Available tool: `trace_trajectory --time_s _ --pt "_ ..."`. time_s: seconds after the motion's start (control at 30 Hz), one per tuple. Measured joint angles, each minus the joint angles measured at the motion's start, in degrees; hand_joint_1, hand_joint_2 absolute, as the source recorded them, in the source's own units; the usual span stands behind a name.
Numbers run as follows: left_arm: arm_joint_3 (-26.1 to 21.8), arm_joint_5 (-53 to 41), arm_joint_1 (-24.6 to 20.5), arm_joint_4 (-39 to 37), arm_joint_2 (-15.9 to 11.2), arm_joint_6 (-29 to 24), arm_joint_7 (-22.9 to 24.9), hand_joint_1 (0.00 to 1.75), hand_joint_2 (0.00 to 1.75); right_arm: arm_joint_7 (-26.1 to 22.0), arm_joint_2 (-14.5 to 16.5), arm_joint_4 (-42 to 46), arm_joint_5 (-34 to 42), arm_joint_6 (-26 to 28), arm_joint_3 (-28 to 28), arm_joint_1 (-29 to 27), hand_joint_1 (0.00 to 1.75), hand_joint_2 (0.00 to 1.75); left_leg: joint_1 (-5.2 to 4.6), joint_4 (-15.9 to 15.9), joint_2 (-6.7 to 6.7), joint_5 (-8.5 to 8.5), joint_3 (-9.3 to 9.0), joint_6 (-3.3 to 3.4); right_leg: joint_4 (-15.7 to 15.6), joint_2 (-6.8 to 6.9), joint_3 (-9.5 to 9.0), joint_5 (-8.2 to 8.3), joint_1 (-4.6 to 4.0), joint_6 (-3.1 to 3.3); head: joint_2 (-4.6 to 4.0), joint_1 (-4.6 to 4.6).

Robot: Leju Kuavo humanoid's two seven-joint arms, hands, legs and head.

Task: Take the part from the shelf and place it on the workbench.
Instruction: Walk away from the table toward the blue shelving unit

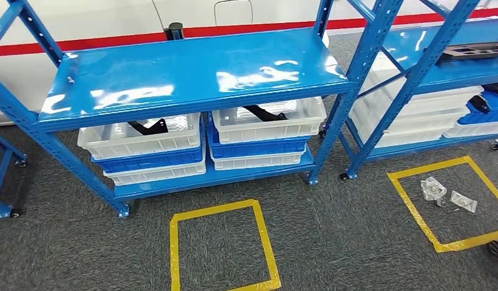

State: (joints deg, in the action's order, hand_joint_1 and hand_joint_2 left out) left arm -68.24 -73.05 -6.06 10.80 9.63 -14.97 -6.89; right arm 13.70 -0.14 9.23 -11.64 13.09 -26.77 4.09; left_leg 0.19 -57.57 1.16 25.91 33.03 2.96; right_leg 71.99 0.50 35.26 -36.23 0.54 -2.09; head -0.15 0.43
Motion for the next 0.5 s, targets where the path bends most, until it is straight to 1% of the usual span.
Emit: trace_trajectory --time_s 0.03,0.07,0.1,0.13,0.17,0.2,0.23,0.27,0.3,0.33,0.37,0.4,0.43,0.47,0.5 --pt "0.00 -0.01 0.09 0.00 0.05 0.00 0.00 0.00 0.00 0.00 -0.04 -0.01 0.03 -0.04 0.00 -0.08 0.00 1.75 0.01 -0.03 0.81 -0.07 0.08 -0.01 1.68 -0.21 0.87 -0.36 0.10 -0.27 0.00 0.01" --pt "0.00 -0.03 0.18 0.00 0.07 0.00 0.01 0.00 0.00 0.00 -0.10 -0.01 0.06 -0.08 0.00 -0.15 0.00 1.75 0.07 -0.08 1.64 -0.14 0.11 -0.10 1.04 -0.32 0.66 0.32 0.26 -0.81 0.00 0.01" --pt "0.00 -0.06 0.26 0.00 0.07 -0.01 0.01 0.00 0.00 0.00 -0.16 -0.01 0.09 -0.10 0.00 -0.19 0.00 1.75 0.17 -0.18 2.45 -0.18 0.12 -0.25 -1.87 -0.59 -0.63 1.86 0.50 -1.51 0.00 0.01" --pt "0.00 -0.09 0.30 0.00 0.07 0.00 0.01 0.00 0.00 0.00 -0.22 -0.01 0.11 -0.11 0.00 -0.23 0.00 1.75 0.27 -0.33 3.23 -0.20 0.17 -0.47 -6.14 -1.52 -2.55 3.69 0.86 -2.23 0.00 0.05" --pt "0.00 -0.10 0.28 0.00 0.06 0.00 0.01 0.00 0.00 0.00 -0.24 -0.01 0.11 -0.13 0.00 -0.22 0.00 1.75 0.23 -0.56 3.94 -0.17 0.29 -0.79 -10.00 -2.79 -4.25 5.12 1.10 -2.61 0.00 0.12" --pt "0.00 -0.11 0.25 0.00 0.05 0.00 0.01 0.00 0.00 -0.01 -0.22 -0.01 0.11 -0.16 0.00 -0.18 0.00 1.75 0.16 -0.74 4.51 -0.16 0.47 -1.14 -12.68 -3.74 -5.38 6.02 1.26 -2.52 0.00 0.18" --pt "0.00 -0.11 0.25 0.00 0.05 0.00 0.01 0.00 0.00 -0.02 -0.20 -0.01 0.10 -0.19 0.00 -0.15 0.00 1.75 0.08 -0.81 4.99 -0.20 0.67 -1.54 -13.90 -4.40 -5.83 6.33 1.26 -2.08 0.00 0.18" --pt "0.00 -0.11 0.27 0.00 0.04 -0.01 0.01 0.00 0.00 -0.03 -0.16 -0.01 0.10 -0.21 0.00 -0.13 0.00 1.31 0.05 -0.73 5.45 -0.34 0.84 -1.96 -13.98 -4.24 -5.90 6.33 1.05 -1.40 0.00 0.15" --pt "0.00 -0.11 0.32 0.00 0.04 -0.01 0.01 0.00 0.00 -0.03 -0.13 -0.01 0.11 -0.21 0.00 -0.14 0.00 0.87 0.16 -0.59 5.91 -0.55 0.99 -2.33 -14.04 -3.58 -5.94 6.51 1.08 -0.73 0.00 0.09" --pt "0.01 -0.11 0.37 0.00 0.04 -0.01 0.01 0.00 0.00 -0.05 -0.13 -0.01 0.11 -0.18 0.00 -0.14 0.00 0.44 0.25 -0.68 5.61 -0.55 1.19 -2.65 -14.12 -3.06 -6.04 6.70 1.10 -0.22 0.00 0.03" --pt "0.01 -0.13 0.39 0.00 0.03 -0.02 0.01 0.00 0.00 -0.12 -0.12 -0.01 0.09 -0.10 0.00 -0.14 0.00 0.00 0.29 -1.41 4.57 -0.03 1.60 -2.92 -14.22 -2.52 -6.13 6.88 1.19 0.26 0.00 -0.09" --pt "0.02 -0.15 0.37 0.00 0.03 -0.04 0.03 0.00 0.00 -0.20 -0.12 -0.01 0.07 0.01 0.00 -0.16 0.00 0.00 0.30 -3.18 3.05 1.16 2.43 -3.11 -14.32 -1.98 -6.08 7.02 1.29 0.70 0.00 -0.26" --pt "0.03 -0.18 0.31 0.00 0.04 -0.05 0.09 0.00 0.00 -0.28 -0.14 -0.01 0.03 0.14 0.00 -0.19 0.00 0.00 0.32 -6.09 1.27 2.96 3.75 -3.28 -14.34 -1.45 -6.06 7.07 1.19 1.00 0.00 -0.45" --pt "0.04 -0.22 0.23 0.00 0.04 -0.07 0.22 0.00 0.00 -0.31 -0.13 -0.01 0.01 0.23 0.01 -0.29 0.00 0.00 0.35 -9.78 0.09 4.96 5.42 -3.47 -14.33 -0.89 -6.01 7.05 1.04 1.23 0.00 -0.61" --pt "0.06 -0.31 0.18 0.00 0.05 -0.07 0.43 0.00 0.00 -0.28 -0.14 -0.03 0.01 0.28 0.00 -0.39 0.00 0.00 0.43 -13.36 -0.48 6.53 7.05 -3.62 -14.32 -0.31 -5.97 7.01 0.90 1.34 0.00 -0.67"
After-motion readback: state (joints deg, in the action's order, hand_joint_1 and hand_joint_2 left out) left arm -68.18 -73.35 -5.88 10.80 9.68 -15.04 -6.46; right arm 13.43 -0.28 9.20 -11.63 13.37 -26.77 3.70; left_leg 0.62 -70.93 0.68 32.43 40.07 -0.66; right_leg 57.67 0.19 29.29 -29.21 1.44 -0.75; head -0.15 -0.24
